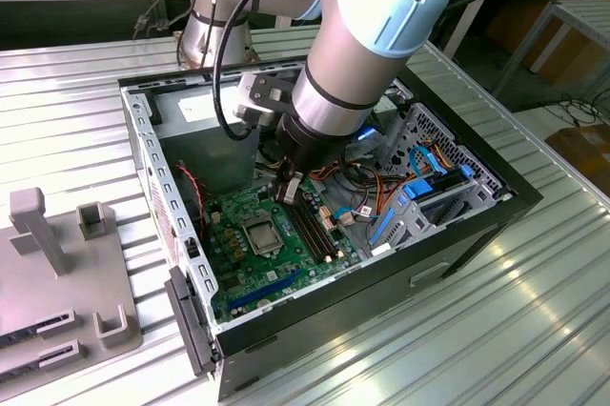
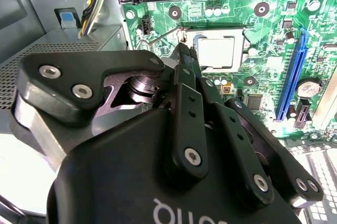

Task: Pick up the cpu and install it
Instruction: 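Close the cpu cover, then install the first cpu locking lever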

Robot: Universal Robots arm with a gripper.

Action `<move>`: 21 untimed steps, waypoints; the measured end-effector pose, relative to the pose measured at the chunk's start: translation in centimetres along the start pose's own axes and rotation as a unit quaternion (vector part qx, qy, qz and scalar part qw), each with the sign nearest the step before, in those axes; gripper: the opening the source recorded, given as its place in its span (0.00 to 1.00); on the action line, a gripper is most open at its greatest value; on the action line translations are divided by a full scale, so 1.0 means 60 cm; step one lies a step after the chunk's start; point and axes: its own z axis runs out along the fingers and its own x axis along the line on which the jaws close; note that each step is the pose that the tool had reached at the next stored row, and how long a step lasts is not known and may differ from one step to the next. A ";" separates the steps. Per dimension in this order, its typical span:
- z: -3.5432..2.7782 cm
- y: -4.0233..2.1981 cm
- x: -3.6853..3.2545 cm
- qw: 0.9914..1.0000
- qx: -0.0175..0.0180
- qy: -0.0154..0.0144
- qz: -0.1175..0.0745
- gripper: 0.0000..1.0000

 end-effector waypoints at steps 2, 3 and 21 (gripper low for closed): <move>0.000 -0.001 0.001 1.000 0.000 0.000 0.000 0.11; 0.000 -0.001 0.001 1.000 0.000 0.000 0.000 0.11; 0.000 0.008 0.012 1.000 0.000 0.000 0.000 0.11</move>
